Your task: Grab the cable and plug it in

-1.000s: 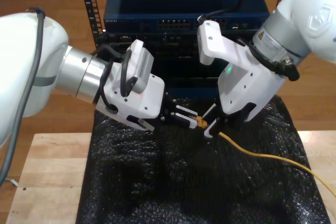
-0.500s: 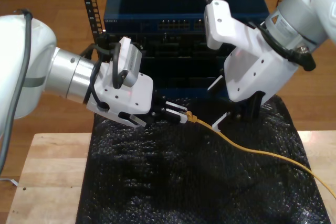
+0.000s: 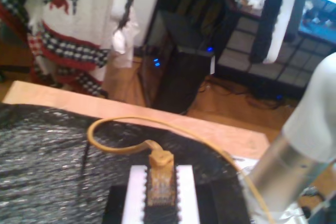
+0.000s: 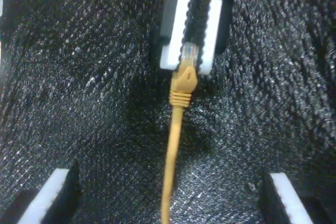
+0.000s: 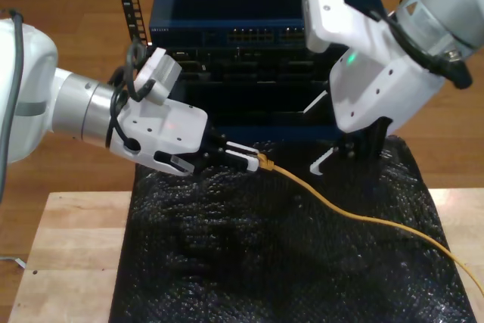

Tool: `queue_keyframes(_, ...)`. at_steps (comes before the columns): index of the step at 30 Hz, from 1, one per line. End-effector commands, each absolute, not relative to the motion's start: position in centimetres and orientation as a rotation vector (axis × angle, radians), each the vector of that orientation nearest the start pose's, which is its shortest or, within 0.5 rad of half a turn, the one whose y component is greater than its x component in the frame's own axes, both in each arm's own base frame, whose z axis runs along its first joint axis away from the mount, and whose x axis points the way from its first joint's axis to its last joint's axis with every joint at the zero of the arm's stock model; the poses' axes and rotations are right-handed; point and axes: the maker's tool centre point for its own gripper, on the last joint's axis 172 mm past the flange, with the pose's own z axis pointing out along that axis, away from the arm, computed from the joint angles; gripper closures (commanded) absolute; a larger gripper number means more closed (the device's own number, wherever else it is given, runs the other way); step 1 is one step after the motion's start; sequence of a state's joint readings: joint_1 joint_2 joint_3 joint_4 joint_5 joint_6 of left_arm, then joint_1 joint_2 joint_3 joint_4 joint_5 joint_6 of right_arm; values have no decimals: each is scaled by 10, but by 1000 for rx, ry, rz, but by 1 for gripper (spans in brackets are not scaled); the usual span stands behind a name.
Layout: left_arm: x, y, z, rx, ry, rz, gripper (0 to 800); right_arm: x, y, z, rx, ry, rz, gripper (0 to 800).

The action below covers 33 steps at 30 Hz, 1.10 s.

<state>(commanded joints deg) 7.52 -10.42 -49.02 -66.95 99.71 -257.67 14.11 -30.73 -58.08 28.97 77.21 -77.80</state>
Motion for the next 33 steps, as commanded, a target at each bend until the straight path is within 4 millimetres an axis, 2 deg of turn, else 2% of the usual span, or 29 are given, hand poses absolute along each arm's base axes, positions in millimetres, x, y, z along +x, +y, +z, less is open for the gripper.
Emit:
queue_keyframes(1,334,-214,343,1421,-1198,647,800,332,206,399,-1975,-1929,-640,0)
queue_keyframes(7,330,-208,343,1396,-1156,613,800,328,208,394,-1967,-1925,-622,2)
queue_keyframes(11,324,-208,345,1374,-1142,591,800,332,210,388,-1969,-1913,-599,2)
queue_keyframes(14,323,-202,346,1373,-1104,570,800,334,209,391,-1974,-1912,-614,8)
queue_keyframes(18,321,-194,347,1358,-1049,538,800,336,211,399,-1974,-1909,-636,32)
queue_keyframes(24,322,-189,351,1341,-1015,533,800,346,211,411,-1971,-1932,-701,1)
queue_keyframes(29,317,-185,357,1302,-945,480,799,355,210,434,-1897,-2067,-875,1)
queue_keyframes(33,319,-181,363,1284,-937,489,799,359,209,443,-1900,-2079,-944,4)
